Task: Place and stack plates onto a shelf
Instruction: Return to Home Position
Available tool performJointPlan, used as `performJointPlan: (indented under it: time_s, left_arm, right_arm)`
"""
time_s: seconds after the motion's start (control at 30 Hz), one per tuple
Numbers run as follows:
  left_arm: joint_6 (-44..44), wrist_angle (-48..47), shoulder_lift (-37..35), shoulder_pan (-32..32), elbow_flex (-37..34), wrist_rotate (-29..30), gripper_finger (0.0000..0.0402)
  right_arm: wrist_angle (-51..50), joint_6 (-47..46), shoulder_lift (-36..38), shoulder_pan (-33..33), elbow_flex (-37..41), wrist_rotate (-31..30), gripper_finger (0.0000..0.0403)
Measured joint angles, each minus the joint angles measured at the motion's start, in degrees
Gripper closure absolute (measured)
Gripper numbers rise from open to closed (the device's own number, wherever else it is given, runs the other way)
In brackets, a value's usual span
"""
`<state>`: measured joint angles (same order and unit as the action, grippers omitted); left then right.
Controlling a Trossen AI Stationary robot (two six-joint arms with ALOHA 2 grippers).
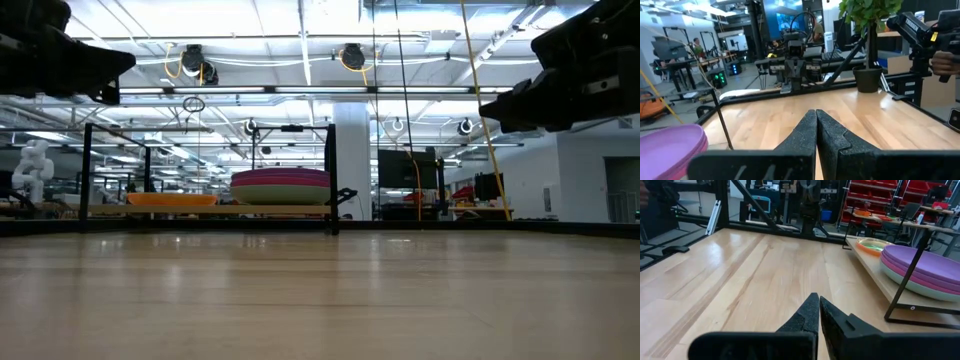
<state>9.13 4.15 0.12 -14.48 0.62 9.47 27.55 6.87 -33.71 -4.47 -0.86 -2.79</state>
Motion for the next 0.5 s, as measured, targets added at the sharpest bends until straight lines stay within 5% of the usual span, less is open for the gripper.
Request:
performJointPlan:
  time_s: [0.5]
  left_arm:
    - [-4.72, -2.19, 0.20, 0.00, 0.07, -0.66, 0.0399]
  right_arm:
    - [-8.87, 3.37, 13.91, 0.00, 0.00, -1.59, 0.0403]
